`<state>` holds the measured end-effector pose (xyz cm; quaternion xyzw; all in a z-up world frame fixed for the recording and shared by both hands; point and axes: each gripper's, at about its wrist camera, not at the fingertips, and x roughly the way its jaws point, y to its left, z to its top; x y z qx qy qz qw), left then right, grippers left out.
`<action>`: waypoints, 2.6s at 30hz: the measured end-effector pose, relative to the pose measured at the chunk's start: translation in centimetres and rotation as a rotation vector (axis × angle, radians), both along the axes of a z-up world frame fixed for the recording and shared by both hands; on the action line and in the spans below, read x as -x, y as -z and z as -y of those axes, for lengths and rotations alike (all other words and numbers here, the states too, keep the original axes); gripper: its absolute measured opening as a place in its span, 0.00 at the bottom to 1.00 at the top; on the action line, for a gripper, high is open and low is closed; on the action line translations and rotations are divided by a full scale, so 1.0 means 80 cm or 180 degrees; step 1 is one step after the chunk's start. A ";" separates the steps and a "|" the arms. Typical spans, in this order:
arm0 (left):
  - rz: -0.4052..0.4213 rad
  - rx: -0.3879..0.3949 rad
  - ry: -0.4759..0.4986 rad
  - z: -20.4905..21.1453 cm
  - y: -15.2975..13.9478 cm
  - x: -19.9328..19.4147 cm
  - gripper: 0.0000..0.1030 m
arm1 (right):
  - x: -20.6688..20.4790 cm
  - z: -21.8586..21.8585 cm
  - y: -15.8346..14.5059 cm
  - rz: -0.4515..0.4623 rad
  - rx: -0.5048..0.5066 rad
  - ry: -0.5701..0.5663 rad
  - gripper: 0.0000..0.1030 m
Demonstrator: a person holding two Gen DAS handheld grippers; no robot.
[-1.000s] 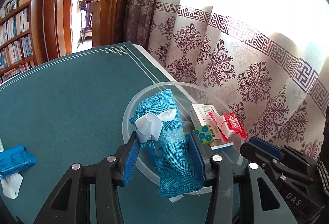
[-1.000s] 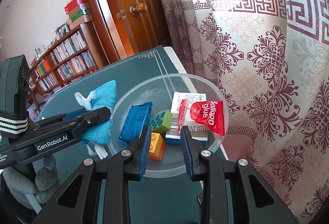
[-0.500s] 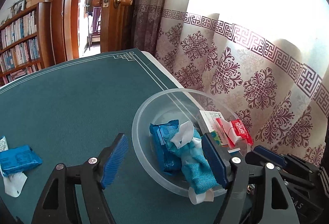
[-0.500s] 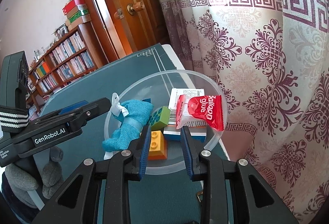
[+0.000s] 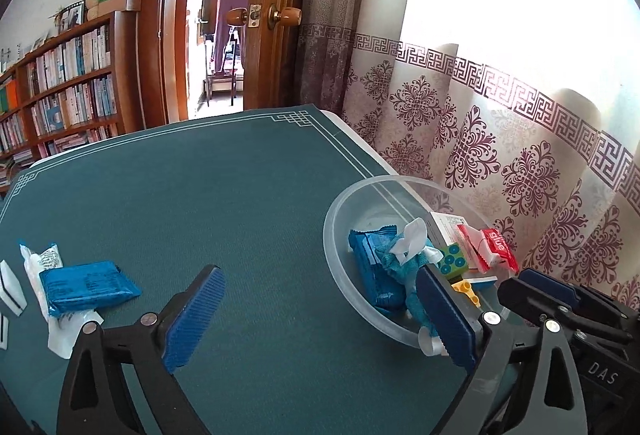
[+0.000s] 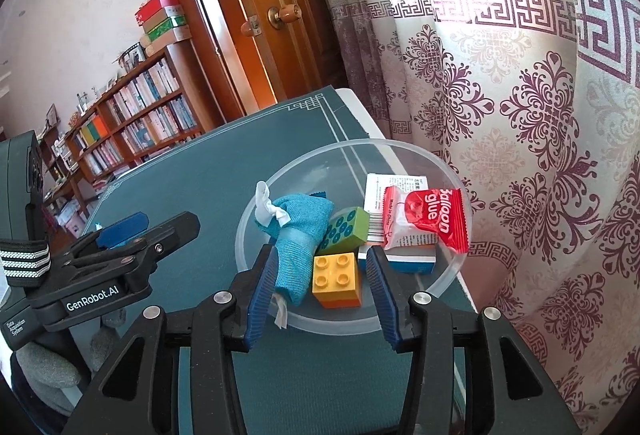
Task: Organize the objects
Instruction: 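Carry the teal cloth into the bowl and open the left gripper, then move the left gripper to the large white sponge and grasp it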
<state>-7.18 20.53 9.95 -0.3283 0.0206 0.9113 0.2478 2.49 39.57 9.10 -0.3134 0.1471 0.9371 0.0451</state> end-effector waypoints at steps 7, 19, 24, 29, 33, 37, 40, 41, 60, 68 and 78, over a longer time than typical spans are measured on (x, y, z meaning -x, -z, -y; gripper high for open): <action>-0.0003 0.0016 -0.0248 0.047 0.000 0.000 0.96 | 0.010 0.035 -0.005 0.0010 -0.0051 -0.0176 0.47; 0.0089 -0.0056 -0.0776 0.145 0.007 0.008 0.97 | 0.031 0.105 0.000 0.0118 0.0013 -0.0554 0.52; 0.0148 -0.0036 -0.0968 0.184 0.017 0.009 0.97 | 0.038 0.134 0.011 0.0209 0.0065 -0.0682 0.52; 0.0153 0.0020 -0.1133 0.221 0.024 0.004 0.97 | 0.041 0.160 0.019 0.0269 0.0079 -0.0807 0.53; 0.0140 0.0075 -0.1317 0.255 0.028 0.001 0.97 | 0.046 0.180 0.027 0.0319 0.0088 -0.0899 0.54; 0.0146 0.0119 -0.1482 0.286 0.033 0.000 0.97 | 0.052 0.196 0.038 0.0393 0.0104 -0.0977 0.54; 0.0147 0.0217 -0.1608 0.307 0.040 -0.003 0.97 | 0.055 0.207 0.042 0.0436 0.0086 -0.1032 0.54; 0.0152 0.0244 -0.1650 0.315 0.042 -0.003 0.97 | 0.056 0.210 0.043 0.0448 0.0079 -0.1048 0.54; 0.0334 0.0528 -0.2188 0.414 0.081 0.040 0.98 | 0.071 0.240 0.063 0.0611 0.0026 -0.1193 0.54; 0.0416 0.0579 -0.2160 0.418 0.091 0.063 0.98 | 0.079 0.252 0.069 0.0670 -0.0013 -0.1235 0.54; 0.0541 0.0391 -0.2040 0.429 0.098 0.064 0.79 | 0.094 0.280 0.079 0.0742 -0.0079 -0.1342 0.54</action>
